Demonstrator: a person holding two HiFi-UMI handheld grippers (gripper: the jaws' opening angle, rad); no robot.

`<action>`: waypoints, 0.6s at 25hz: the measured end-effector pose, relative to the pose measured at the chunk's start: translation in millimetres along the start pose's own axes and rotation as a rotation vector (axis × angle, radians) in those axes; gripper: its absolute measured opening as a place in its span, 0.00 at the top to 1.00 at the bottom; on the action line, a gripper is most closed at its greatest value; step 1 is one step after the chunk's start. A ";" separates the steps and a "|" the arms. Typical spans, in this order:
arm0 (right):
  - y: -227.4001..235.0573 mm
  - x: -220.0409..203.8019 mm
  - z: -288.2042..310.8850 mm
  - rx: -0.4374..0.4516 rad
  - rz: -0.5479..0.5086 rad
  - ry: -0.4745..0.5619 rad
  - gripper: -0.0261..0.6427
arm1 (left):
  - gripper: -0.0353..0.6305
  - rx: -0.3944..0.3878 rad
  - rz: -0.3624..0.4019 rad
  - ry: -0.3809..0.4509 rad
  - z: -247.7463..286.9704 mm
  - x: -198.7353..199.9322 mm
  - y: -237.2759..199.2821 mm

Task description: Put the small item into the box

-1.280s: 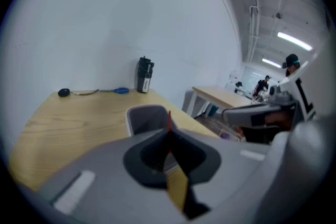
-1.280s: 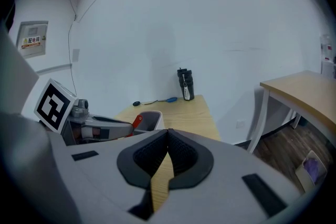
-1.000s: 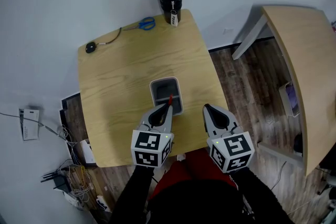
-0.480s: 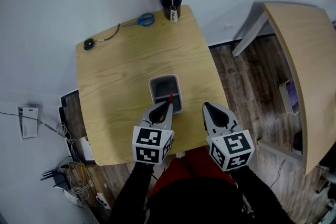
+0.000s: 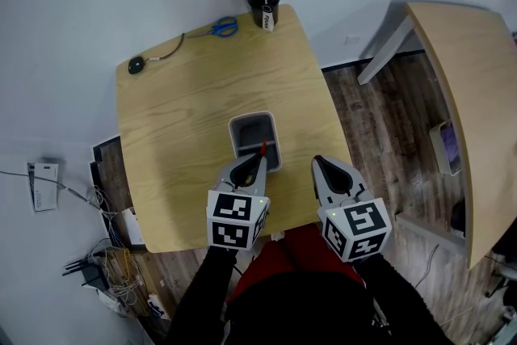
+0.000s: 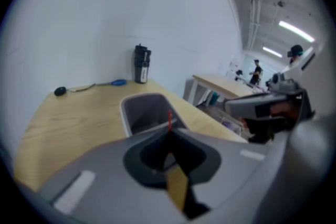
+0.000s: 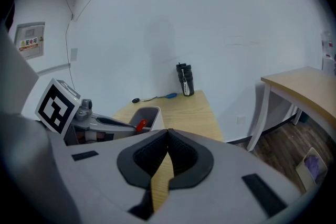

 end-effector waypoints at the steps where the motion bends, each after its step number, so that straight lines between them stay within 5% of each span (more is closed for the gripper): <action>1: -0.1 -0.5 0.1 0.000 0.000 -0.001 0.95 | 0.93 0.000 0.000 -0.002 0.2 -0.3 0.0; 15: 1.2 -3.9 -3.2 -0.002 -0.002 -0.012 0.95 | 0.92 -0.005 -0.042 -0.035 3.9 -9.2 0.9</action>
Point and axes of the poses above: the fingertips, and each gripper's own axes: z forward along the fingers, y to its right, x out of its top, the point moved 5 cm from there along -z, backward along the fingers, and after that the axes turned 2 degrees about z, right-handed, at the moved point
